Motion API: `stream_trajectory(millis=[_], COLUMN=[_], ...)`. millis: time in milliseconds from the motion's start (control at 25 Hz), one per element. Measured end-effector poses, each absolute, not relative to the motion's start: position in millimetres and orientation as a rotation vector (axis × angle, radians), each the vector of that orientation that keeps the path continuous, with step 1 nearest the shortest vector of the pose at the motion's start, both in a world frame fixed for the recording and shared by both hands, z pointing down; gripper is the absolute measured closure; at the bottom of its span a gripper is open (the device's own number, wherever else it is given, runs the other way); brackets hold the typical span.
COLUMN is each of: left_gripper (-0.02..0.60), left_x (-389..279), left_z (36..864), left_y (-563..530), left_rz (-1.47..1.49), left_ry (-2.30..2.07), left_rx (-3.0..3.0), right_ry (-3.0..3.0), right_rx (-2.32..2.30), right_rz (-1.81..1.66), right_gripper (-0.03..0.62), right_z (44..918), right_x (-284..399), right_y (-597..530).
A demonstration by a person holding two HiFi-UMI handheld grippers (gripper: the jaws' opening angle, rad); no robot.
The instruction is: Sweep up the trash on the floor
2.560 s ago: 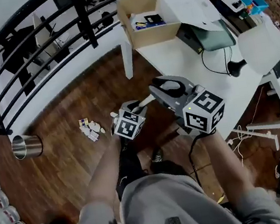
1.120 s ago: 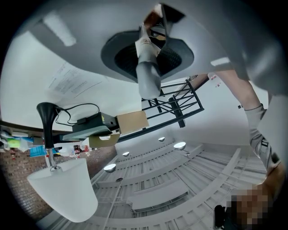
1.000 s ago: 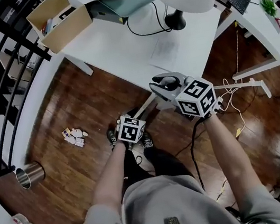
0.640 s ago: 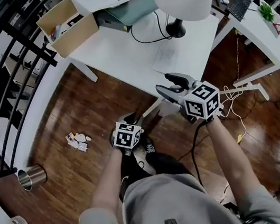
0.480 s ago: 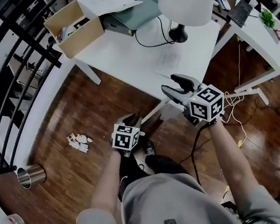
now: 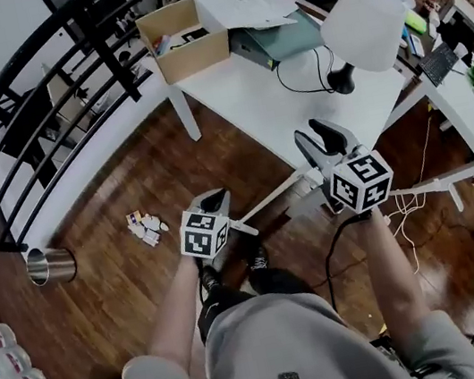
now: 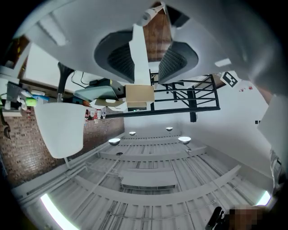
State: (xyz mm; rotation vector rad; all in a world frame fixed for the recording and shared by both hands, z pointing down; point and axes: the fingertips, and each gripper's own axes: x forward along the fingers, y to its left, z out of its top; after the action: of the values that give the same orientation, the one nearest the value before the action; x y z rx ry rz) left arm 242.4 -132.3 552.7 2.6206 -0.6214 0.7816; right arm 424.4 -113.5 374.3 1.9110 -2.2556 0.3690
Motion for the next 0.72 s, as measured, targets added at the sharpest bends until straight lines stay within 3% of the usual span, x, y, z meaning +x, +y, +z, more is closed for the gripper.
stream_trajectory(millis=[440,720], left_gripper=[0.575,0.575], left_x=[106,86], left_z=[494,483], left_y=[-140,-133], left_rz=[0.655,0.662], left_ry=[-0.802,-0.782], left_rx=[2.643,2.660], right_ry=[-1.893,-1.841], right_rx=[1.979,2.124], right_rz=[0.284,0.402], right_gripper=[0.465,0.474], right_z=[398,404], right_x=[432,460], right_y=[-139,-134])
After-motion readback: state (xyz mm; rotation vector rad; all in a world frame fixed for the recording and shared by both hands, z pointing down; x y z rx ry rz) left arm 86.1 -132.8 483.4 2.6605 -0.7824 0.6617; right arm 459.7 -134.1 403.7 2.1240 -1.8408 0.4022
